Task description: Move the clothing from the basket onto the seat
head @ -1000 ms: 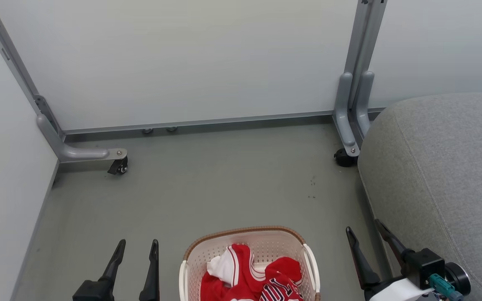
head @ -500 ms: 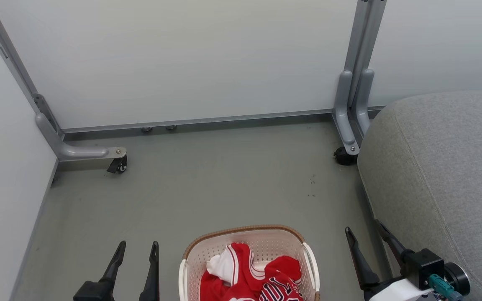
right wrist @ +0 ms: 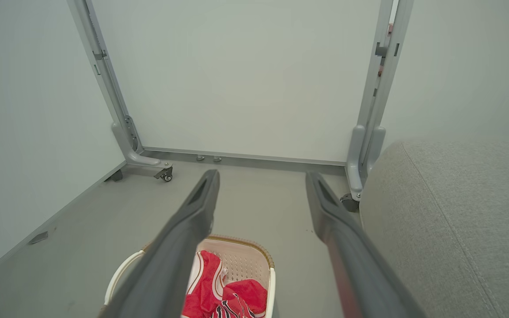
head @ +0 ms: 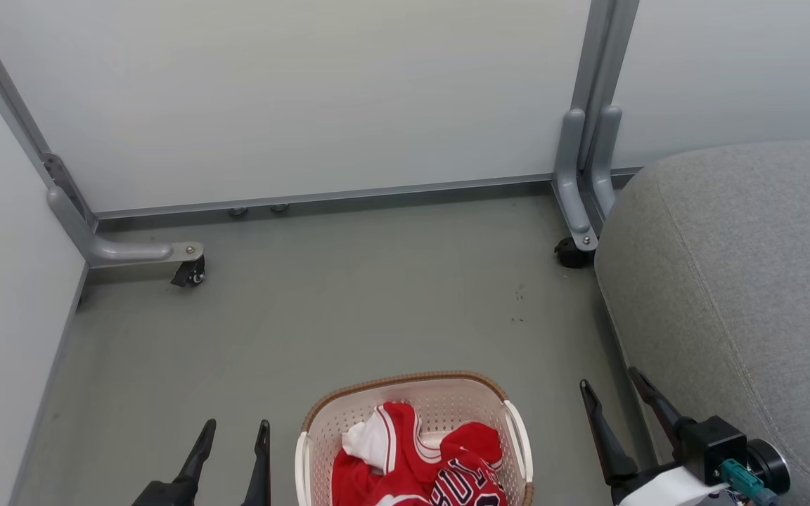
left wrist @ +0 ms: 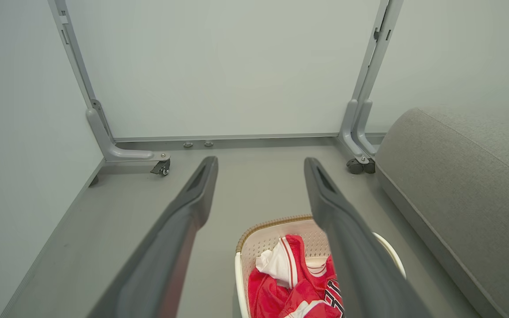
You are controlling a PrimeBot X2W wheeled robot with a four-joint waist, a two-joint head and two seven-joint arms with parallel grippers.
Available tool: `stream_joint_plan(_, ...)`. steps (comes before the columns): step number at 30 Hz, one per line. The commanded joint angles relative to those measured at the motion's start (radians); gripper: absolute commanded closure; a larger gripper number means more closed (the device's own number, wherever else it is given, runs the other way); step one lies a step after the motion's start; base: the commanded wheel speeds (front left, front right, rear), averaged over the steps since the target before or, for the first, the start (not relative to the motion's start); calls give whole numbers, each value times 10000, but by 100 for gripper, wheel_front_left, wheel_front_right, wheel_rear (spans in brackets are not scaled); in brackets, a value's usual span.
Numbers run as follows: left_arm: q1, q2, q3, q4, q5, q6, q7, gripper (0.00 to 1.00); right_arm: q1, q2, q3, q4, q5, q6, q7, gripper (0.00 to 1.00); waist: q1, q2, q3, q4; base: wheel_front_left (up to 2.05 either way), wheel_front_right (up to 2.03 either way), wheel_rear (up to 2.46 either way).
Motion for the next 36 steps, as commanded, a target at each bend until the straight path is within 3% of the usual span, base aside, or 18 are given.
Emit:
stream_joint_plan(1,12,72,-39,50,32,-35,-34,0,-93,-54,-28,-36,-19,-10,-52,0,0,0,154,-75,0,0,0)
stream_joint_plan(9,-482,218,-486,541,-25,-35,-23,0,-360,-49,-102,-126,-68,-10,-50,0,0,0,1070,-301,0,0,0)
stream_joint_plan(19,-2176,575,-1531,1642,-608,-35,-22,0,-1414,-48,-354,-509,-40,-12,-50,0,0,0,3214,-334,0,0,0)
stream_joint_plan(36,-7066,1268,-5902,5199,-1722,-35,-20,0,-3103,-48,-637,-911,-759,-12,-50,0,0,0,6217,-95,0,0,0)
